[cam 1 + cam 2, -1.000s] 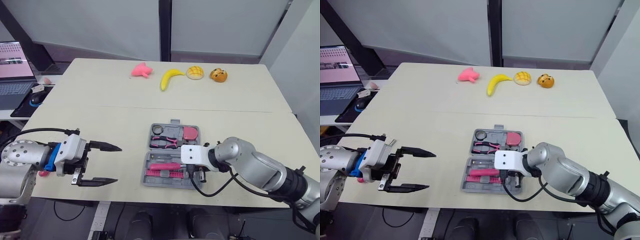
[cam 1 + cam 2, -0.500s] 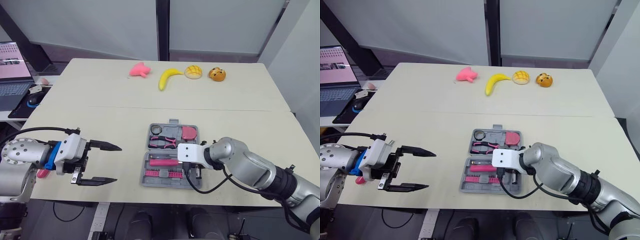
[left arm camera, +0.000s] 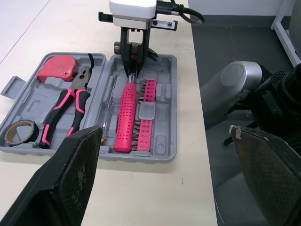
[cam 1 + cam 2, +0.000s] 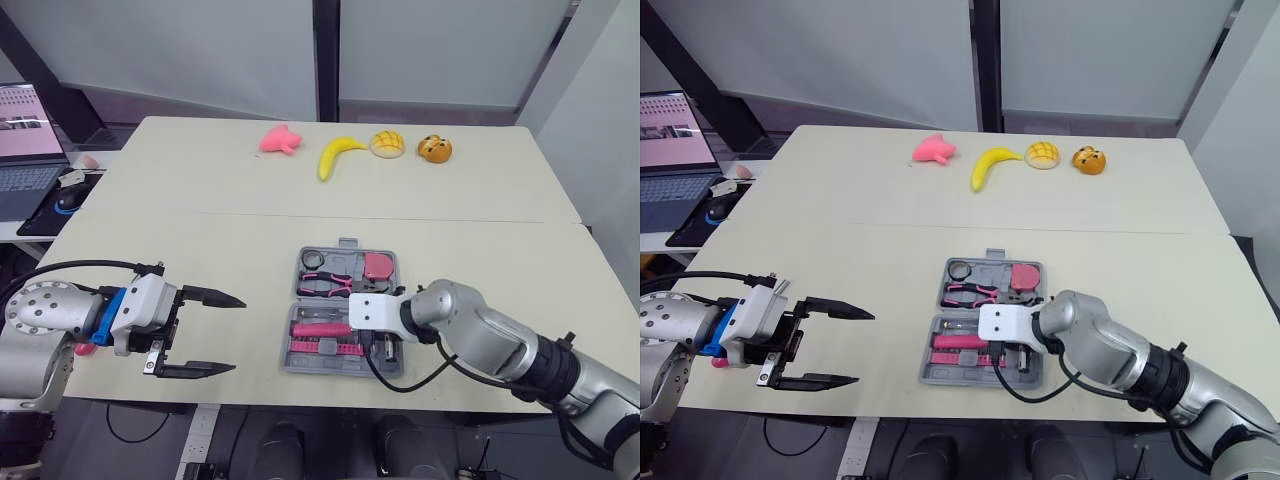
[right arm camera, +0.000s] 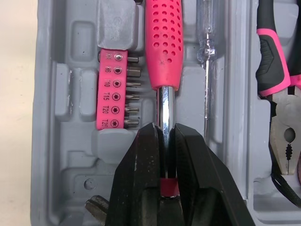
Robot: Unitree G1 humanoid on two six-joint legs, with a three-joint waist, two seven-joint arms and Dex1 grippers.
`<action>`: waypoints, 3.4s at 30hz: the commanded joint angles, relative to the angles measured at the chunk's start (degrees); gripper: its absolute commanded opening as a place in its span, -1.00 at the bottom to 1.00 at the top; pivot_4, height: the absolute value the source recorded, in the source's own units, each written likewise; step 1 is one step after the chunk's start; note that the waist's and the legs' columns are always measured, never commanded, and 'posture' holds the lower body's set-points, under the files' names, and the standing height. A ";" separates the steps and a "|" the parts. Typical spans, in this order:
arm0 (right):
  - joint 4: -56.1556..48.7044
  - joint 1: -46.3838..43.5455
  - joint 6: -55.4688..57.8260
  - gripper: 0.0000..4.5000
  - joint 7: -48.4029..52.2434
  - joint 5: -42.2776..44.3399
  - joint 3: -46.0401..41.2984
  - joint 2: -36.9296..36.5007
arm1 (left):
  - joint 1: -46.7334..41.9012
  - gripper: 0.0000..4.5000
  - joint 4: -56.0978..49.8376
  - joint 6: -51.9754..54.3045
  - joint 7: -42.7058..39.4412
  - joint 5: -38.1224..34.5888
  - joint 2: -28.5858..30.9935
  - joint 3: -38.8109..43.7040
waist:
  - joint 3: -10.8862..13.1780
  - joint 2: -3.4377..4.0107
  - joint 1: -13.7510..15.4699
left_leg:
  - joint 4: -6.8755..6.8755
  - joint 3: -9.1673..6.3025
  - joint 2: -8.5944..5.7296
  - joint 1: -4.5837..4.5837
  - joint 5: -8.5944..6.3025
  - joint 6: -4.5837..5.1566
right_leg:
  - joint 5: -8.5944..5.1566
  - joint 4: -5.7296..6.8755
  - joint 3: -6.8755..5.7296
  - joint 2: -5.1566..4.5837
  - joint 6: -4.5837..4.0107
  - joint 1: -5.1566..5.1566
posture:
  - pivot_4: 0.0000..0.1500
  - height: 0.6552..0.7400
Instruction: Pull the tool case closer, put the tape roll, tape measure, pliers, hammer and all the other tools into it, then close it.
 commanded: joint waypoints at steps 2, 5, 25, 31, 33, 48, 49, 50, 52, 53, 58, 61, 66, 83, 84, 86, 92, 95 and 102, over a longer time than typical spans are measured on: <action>-0.73 0.24 -1.30 -0.90 -0.50 -1.28 -0.68 1.01 | -0.35 1.00 -0.77 -0.09 0.23 -0.03 0.57 -0.38 | 0.00 0.00 0.00 | 0.00 0.00 0.00 0.00 0.00 0.00 | 0.00 0.01 0.00 0.00 0.00 0.00 | 1.00 1.00; -0.36 0.47 -1.47 -0.90 -0.68 -1.77 -0.70 1.41 | -0.24 1.00 -0.83 -0.11 0.23 0.03 0.54 -0.38 | 0.00 0.00 0.00 | 0.00 0.00 0.00 0.00 0.00 0.00 | 0.00 0.01 0.00 0.00 0.00 0.00 | 1.00 1.00; -0.08 1.46 -2.94 -0.36 -0.59 -2.62 -2.76 2.32 | 1.74 1.00 -0.82 -0.98 0.13 0.51 0.33 -0.07 | -0.01 -0.01 -0.10 | 0.01 0.00 0.00 0.04 0.00 0.00 | 0.00 0.21 0.01 0.01 -0.01 -0.04 | 1.00 1.00; -2.07 2.55 -6.16 -0.36 1.15 2.65 -10.48 2.99 | 1.04 1.00 -0.43 -1.48 0.41 0.91 -0.33 -0.87 | -0.01 -0.01 -0.06 | 0.02 0.00 0.00 0.04 0.00 0.00 | 0.00 0.23 0.01 0.01 -0.01 -0.04 | 1.00 1.00; -2.65 3.95 -8.61 -0.36 2.11 5.85 -13.86 4.11 | 0.67 1.00 -0.21 -1.74 0.42 1.12 -0.61 -1.14 | -0.01 -0.02 -0.05 | 0.01 -0.01 0.00 0.04 0.00 0.00 | 0.00 0.24 0.00 0.01 -0.01 -0.04 | 1.00 1.00; 16.37 10.95 -38.31 -0.97 1.98 6.49 -17.50 10.36 | -1.93 1.00 1.97 -3.66 1.09 1.55 -1.05 -2.40 | -0.04 -0.07 -0.08 | 0.01 0.00 0.00 0.08 0.00 0.00 | 0.01 0.33 0.02 0.03 -0.02 -0.04 | 1.00 1.00; 17.48 11.13 -38.96 -0.97 1.72 5.89 -17.15 10.70 | -1.83 1.00 1.93 -3.68 1.17 1.53 -1.04 -2.40 | -0.04 -0.07 -0.09 | 0.01 0.00 0.00 0.08 0.00 0.00 | 0.01 0.33 0.01 0.03 -0.02 -0.03 | 1.00 1.00; 18.47 11.26 -39.55 -0.97 1.54 5.19 -16.87 10.93 | -1.74 1.00 1.86 -3.69 1.26 1.52 -1.05 -2.40 | -0.04 -0.07 -0.08 | 0.01 0.00 0.00 0.08 0.00 0.00 | 0.01 0.35 0.02 0.03 -0.02 -0.03 | 1.00 1.00; 20.63 11.02 -40.74 -0.97 1.36 2.44 -15.60 10.76 | -1.74 1.00 2.02 -3.74 1.29 1.54 -1.04 -2.43 | -0.04 -0.07 -0.06 | 0.02 0.01 0.00 0.08 0.01 0.00 | 0.01 0.35 0.03 0.03 -0.02 -0.03 | 1.00 1.00; 21.41 10.81 -41.15 -0.97 1.41 1.20 -15.02 10.61 | -1.79 1.00 2.15 -3.78 1.27 1.56 -1.02 -2.44 | -0.04 -0.07 -0.05 | 0.03 0.01 0.00 0.08 0.01 -0.01 | 0.01 0.35 0.03 0.03 -0.02 -0.03 | 1.00 1.00; 22.47 10.59 -40.54 -0.97 1.51 -2.83 -13.71 10.75 | -1.82 1.00 2.28 -3.91 1.56 1.76 -1.11 -2.47 | -0.04 -0.07 -0.09 | 0.02 0.01 0.00 0.09 0.01 0.00 | 0.01 0.36 0.03 0.03 -0.02 -0.03 | 1.00 1.00; 22.41 11.11 -38.42 -0.97 1.91 -4.67 -12.99 10.75 | -1.63 1.00 2.10 -3.93 1.83 1.85 -1.33 -2.52 | -0.05 -0.08 -0.07 | 0.02 0.01 0.00 0.11 0.01 0.00 | 0.01 0.37 0.03 0.03 -0.02 -0.03 | 1.00 1.00; 22.09 11.93 -37.03 -0.97 3.50 -6.44 -11.47 10.58 | -1.55 1.00 2.06 -3.93 1.97 1.98 -1.54 -2.63 | -0.06 -0.09 -0.05 | 0.02 0.01 0.00 0.11 0.01 0.00 | 0.01 0.37 0.04 0.03 -0.02 -0.02 | 1.00 1.00; 12.83 13.33 -39.96 -0.72 8.19 10.01 -29.14 7.63 | -0.12 1.00 3.41 3.81 6.68 -0.35 1.42 2.34 | -0.06 -0.09 -0.04 | 0.04 0.01 0.00 0.11 0.01 0.00 | 0.01 0.39 0.05 0.03 -0.02 -0.01 | 1.00 1.00; 11.46 13.50 -38.92 -0.63 9.34 12.01 -31.08 6.20 | -0.16 1.00 4.00 5.73 7.41 -0.81 2.13 3.29 | -0.06 -0.10 -0.03 | 0.04 0.00 0.00 0.11 0.01 0.00 | 0.01 0.40 0.05 0.02 -0.02 -0.01 | 1.00 1.00; 9.59 14.15 -37.36 -0.43 11.70 15.96 -35.81 2.19 | -0.38 1.00 6.89 9.72 8.93 -1.09 4.38 5.87 | -0.06 -0.10 -0.03 | 0.03 -0.03 0.00 0.11 0.00 0.00 | 0.00 0.40 0.01 0.03 -0.02 -0.01 | 1.00 1.00; 11.13 17.65 -34.27 0.14 14.11 22.23 -48.54 -8.36 | -0.38 1.00 21.06 17.77 11.41 -0.78 11.70 15.41 | -0.04 -0.09 -0.13 | 0.00 -0.01 0.00 0.11 0.00 0.00 | 0.00 0.37 0.01 0.03 -0.02 -0.02 | 1.00 1.00; 12.65 20.72 -32.67 0.49 16.81 25.99 -54.87 -13.50 | -0.50 1.00 32.62 14.63 10.94 1.67 14.53 18.16 | -0.03 -0.06 -0.11 | -0.01 0.04 0.00 0.13 0.00 0.00 | -0.01 0.37 0.04 0.03 -0.03 -0.04 | 1.00 1.00; 18.74 29.19 -30.34 0.99 20.44 30.63 -67.37 -21.72 | -8.51 1.00 63.61 2.17 11.36 9.27 22.25 15.63 | -0.05 -0.11 -0.06 | -0.02 0.08 0.00 0.15 0.00 0.00 | -0.07 0.37 0.03 0.02 -0.12 -0.04 | 1.00 1.00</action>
